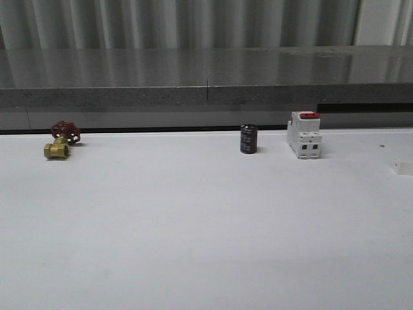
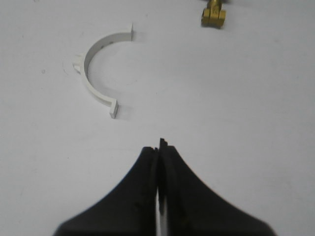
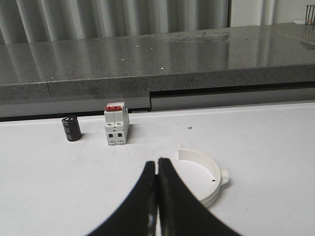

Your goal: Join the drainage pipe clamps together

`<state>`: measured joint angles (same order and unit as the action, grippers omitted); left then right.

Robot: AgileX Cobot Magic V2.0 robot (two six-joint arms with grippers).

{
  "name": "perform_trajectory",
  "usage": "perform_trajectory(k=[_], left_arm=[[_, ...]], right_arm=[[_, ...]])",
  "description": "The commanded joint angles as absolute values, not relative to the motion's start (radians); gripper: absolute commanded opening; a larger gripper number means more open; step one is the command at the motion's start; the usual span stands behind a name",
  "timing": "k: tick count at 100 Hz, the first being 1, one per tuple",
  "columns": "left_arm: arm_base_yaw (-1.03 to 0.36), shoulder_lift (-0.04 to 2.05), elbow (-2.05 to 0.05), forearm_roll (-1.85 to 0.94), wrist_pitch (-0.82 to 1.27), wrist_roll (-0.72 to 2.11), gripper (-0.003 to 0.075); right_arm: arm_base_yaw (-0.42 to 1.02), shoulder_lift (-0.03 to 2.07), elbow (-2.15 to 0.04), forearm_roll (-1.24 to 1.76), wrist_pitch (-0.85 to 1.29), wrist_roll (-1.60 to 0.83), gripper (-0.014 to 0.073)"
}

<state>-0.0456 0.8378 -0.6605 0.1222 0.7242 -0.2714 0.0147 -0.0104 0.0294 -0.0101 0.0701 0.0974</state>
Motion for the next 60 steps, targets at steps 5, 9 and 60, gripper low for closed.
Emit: perform_trajectory(k=[5, 9, 60], left_arm=[[-0.042, 0.894, -0.698, 0.141, 0.66, -0.27, -0.0019], [-0.042, 0.906, -0.698, 0.141, 0.653, -0.27, -0.0015], [-0.042, 0.931, -0.707, 0.129, 0.644, -0.27, 0.0659]], right_arm=[[0.011, -0.024, 0.009, -0.006, -0.012, 0.086, -0.0067], [0.011, -0.024, 0.009, -0.006, -0.012, 0.086, -0.0067], [0.011, -0.024, 0.009, -0.006, -0.012, 0.086, -0.0067]])
